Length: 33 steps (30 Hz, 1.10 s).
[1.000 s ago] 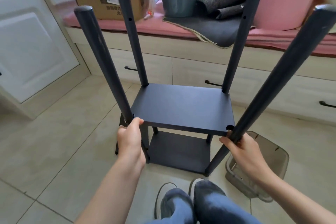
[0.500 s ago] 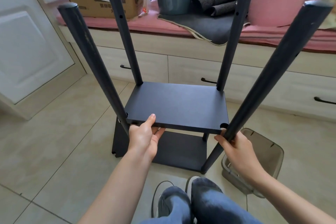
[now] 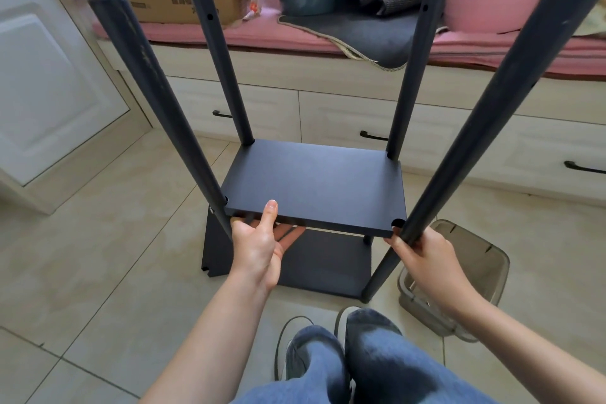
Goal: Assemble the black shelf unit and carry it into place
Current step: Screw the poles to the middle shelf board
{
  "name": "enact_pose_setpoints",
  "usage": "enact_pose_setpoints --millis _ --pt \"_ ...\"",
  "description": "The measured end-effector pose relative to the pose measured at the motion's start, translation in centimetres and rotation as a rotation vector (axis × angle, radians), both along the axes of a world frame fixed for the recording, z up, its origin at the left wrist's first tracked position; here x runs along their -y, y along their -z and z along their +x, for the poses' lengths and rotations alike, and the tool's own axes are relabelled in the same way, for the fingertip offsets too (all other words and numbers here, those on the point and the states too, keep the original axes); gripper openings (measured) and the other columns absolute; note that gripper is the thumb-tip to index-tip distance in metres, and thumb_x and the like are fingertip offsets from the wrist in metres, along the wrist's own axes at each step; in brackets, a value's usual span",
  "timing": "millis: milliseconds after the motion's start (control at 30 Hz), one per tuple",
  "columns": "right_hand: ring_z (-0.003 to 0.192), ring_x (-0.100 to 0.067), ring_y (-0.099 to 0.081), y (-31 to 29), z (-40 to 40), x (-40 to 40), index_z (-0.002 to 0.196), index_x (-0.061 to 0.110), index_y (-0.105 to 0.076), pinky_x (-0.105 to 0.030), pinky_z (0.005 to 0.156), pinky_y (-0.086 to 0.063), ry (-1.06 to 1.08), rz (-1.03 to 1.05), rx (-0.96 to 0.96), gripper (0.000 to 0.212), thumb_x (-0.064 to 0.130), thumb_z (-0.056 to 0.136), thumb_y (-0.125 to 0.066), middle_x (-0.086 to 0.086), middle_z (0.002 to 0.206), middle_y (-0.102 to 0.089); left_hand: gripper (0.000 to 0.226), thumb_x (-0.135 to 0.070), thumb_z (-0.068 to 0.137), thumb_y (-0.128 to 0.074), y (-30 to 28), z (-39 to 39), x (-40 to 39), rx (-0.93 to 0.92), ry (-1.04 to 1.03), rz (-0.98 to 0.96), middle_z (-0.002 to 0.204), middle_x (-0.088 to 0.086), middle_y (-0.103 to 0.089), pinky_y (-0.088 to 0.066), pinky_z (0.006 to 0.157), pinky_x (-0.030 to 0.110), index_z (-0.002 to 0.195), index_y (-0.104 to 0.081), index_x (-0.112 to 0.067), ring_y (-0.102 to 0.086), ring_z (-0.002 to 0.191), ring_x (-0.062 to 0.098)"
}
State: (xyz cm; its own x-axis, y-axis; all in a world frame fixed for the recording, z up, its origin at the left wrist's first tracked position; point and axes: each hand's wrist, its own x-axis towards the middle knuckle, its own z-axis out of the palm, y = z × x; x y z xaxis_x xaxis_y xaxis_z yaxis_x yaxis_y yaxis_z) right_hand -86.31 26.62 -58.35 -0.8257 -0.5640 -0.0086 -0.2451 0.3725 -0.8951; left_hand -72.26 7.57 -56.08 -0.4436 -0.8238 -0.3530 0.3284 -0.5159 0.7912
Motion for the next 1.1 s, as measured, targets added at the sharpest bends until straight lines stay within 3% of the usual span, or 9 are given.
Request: enact_pose_setpoints --millis 100,167,433,633,767,833,1000,1100 --pt "0.086 -0.004 -0.063 0.1 -0.2 0.1 0.093 0.032 -0.062 -0.012 0.067 -0.046 -0.028 0.033 0.007 0.010 0.023 0.093 -0.066 0.013 0.086 -0.067 0.039 -0.008 0.101 -0.057 0.1 0.2 0.3 -0.009 0.015 0.000 0.130 0.018 -0.063 -0.062 0.067 0.042 0.138 -0.043 -0.006 -0.074 0.097 0.037" --pt "0.087 0.002 -0.061 0.2 -0.2 0.2 0.096 0.033 -0.060 -0.009 0.069 -0.043 -0.045 0.051 0.011 0.016 0.020 0.093 -0.067 0.018 0.089 -0.065 0.039 -0.010 0.102 -0.056 0.3 0.2 0.5 -0.015 0.030 0.001 0.129 0.018 -0.064 -0.062 0.068 0.042 0.139 -0.044 -0.006 -0.073 0.098 0.037" --pt "0.084 -0.010 -0.061 0.2 -0.4 0.7 0.095 0.044 -0.051 -0.024 0.078 -0.049 -0.061 0.078 -0.051 0.029 0.020 0.093 -0.066 0.017 0.087 -0.064 0.036 -0.012 0.105 -0.050 0.4 0.1 1.5 -0.019 0.120 -0.044 0.132 0.018 -0.063 -0.062 0.069 0.038 0.140 -0.046 -0.005 -0.073 0.099 0.035" --pt "0.093 -0.020 -0.065 0.1 0.5 1.8 0.092 0.032 -0.055 -0.035 0.084 -0.053 -0.057 0.066 -0.030 0.016 0.020 0.093 -0.065 0.001 0.091 -0.069 0.035 -0.012 0.106 -0.048 0.3 -0.3 3.7 -0.027 0.181 -0.073 0.132 0.016 -0.064 -0.062 0.071 0.039 0.139 -0.048 -0.005 -0.074 0.098 0.034" --pt "0.088 -0.017 -0.063 -0.1 1.0 3.2 0.095 0.023 -0.056 -0.013 0.068 -0.046 -0.070 0.083 -0.014 0.008 0.021 0.095 -0.064 0.000 0.089 -0.067 0.034 -0.014 0.105 -0.051 0.1 -1.1 5.5 -0.001 0.169 -0.061 0.131 0.015 -0.065 -0.063 0.072 0.040 0.137 -0.049 -0.005 -0.074 0.097 0.032" --pt "0.080 -0.014 -0.061 -0.3 1.4 3.9 0.096 0.019 -0.056 -0.008 0.063 -0.043 -0.077 0.091 -0.001 0.008 0.021 0.095 -0.063 -0.003 0.087 -0.065 0.029 -0.016 0.104 -0.054 0.1 -1.5 6.2 0.016 0.145 -0.036 0.127 0.015 -0.067 -0.063 0.072 0.040 0.131 -0.053 -0.006 -0.075 0.094 0.030" --pt "0.065 -0.012 -0.051 -0.5 2.4 4.6 0.098 0.012 -0.054 -0.010 0.058 -0.042 -0.087 0.118 0.013 0.011 0.021 0.097 -0.060 -0.007 0.084 -0.061 0.019 -0.018 0.102 -0.058 -0.2 -2.4 5.9 0.065 0.111 -0.004 0.110 0.011 -0.075 -0.063 0.068 0.037 0.117 -0.060 -0.007 -0.077 0.087 0.026" --pt "0.060 -0.010 -0.049 -0.6 3.3 4.5 0.096 0.014 -0.053 -0.012 0.054 -0.041 -0.098 0.131 0.033 0.009 0.021 0.097 -0.059 -0.003 0.080 -0.060 0.017 -0.016 0.102 -0.056 -0.6 -2.7 3.1 0.086 0.272 0.008 0.099 0.007 -0.078 -0.063 0.066 0.035 0.117 -0.060 -0.008 -0.077 0.087 0.025"
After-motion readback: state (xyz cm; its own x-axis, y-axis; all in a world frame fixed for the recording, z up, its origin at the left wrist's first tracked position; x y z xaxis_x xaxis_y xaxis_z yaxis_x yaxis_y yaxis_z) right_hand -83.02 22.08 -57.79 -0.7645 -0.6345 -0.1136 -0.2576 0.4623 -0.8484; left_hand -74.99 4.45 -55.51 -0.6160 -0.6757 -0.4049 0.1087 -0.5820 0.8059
